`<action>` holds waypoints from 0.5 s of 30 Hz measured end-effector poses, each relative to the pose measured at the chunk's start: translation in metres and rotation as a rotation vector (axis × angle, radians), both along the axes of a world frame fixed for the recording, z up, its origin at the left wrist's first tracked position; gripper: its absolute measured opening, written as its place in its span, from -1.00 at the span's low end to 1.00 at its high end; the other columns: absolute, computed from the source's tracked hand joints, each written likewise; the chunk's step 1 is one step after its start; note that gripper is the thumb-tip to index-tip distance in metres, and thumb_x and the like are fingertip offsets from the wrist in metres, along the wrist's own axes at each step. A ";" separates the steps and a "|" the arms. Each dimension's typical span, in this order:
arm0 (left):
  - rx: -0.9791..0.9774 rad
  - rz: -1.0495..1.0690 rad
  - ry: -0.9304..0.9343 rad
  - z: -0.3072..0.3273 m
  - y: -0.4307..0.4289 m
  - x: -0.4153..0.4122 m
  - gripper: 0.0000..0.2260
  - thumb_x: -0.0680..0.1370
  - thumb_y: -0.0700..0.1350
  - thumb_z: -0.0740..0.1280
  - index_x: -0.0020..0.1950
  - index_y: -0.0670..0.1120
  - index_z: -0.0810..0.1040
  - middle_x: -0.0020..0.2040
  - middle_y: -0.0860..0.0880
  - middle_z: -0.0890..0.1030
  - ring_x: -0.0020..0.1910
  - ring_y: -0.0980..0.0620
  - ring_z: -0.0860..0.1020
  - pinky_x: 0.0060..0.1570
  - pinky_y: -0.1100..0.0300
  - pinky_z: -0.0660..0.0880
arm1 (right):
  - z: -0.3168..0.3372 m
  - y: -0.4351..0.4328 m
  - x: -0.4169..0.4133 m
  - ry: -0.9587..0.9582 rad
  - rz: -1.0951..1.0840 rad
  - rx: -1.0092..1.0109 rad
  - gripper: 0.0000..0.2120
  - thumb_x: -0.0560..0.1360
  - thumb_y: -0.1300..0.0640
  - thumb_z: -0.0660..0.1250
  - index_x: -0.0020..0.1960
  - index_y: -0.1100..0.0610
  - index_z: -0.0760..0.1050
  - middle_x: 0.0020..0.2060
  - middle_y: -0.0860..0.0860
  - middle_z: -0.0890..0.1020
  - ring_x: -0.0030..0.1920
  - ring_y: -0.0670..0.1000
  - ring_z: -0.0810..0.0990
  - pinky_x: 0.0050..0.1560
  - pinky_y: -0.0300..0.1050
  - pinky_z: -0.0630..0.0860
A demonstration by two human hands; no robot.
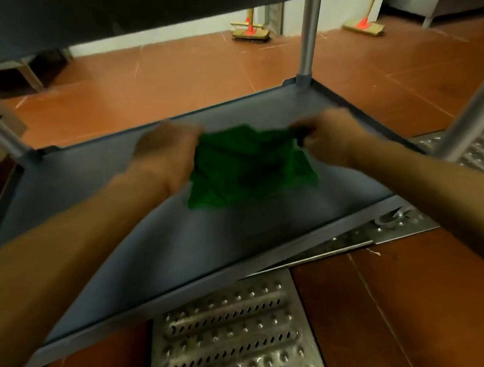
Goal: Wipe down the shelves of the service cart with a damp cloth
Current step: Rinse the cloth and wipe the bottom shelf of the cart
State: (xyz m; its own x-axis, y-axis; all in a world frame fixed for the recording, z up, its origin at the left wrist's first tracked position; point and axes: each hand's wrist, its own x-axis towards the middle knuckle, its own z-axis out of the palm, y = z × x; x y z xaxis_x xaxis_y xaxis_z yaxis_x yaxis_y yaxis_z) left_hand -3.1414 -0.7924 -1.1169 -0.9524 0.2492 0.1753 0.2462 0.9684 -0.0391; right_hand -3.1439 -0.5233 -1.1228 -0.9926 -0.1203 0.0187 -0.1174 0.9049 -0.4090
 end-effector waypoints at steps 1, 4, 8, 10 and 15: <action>-0.027 -0.084 -0.079 -0.014 0.001 0.002 -0.74 0.56 -0.03 0.19 0.17 -0.03 0.56 0.07 -0.20 0.60 0.06 -0.26 0.57 -0.05 0.03 0.50 | -0.013 -0.003 0.002 -0.106 0.046 0.092 -0.67 0.58 0.19 0.28 0.33 0.06 0.54 0.29 0.09 0.58 0.09 0.03 0.60 0.32 -0.11 0.42; -0.195 -0.203 -0.342 -0.052 0.005 0.005 -0.47 0.49 0.17 0.28 0.42 0.01 0.44 0.34 -0.08 0.51 0.33 -0.17 0.46 0.27 -0.07 0.46 | -0.057 -0.017 0.001 -0.210 0.052 0.224 -0.38 0.59 -0.14 0.25 0.55 0.08 0.21 0.52 0.20 0.26 0.45 0.23 0.32 0.46 0.12 0.25; 0.077 -0.141 -0.299 -0.077 0.010 0.007 -0.39 0.45 0.26 0.15 0.37 -0.04 0.51 0.30 -0.05 0.58 0.32 -0.12 0.48 0.32 -0.02 0.42 | -0.094 -0.053 -0.009 -0.168 -0.028 0.201 -0.13 0.51 -0.45 -0.02 0.59 -0.03 -0.30 0.54 0.23 -0.33 0.55 0.31 -0.24 0.49 0.33 -0.22; 0.260 -0.098 -0.241 -0.083 0.012 0.007 -0.54 0.51 0.12 0.21 0.30 -0.08 0.57 0.26 -0.09 0.61 0.29 -0.13 0.50 0.31 0.02 0.38 | -0.103 -0.073 -0.016 -0.134 0.003 0.204 -0.16 0.50 -0.48 -0.08 0.59 -0.08 -0.25 0.55 0.21 -0.33 0.54 0.31 -0.30 0.45 0.39 -0.30; 0.486 -0.012 -0.127 -0.096 0.010 0.005 -0.69 0.55 -0.26 0.22 0.27 -0.13 0.56 0.26 -0.15 0.59 0.27 -0.16 0.50 0.26 0.07 0.38 | -0.115 -0.091 -0.019 -0.062 -0.041 0.201 -0.22 0.50 -0.47 -0.05 0.58 -0.06 0.04 0.59 0.19 -0.12 0.56 0.30 -0.23 0.42 0.47 -0.27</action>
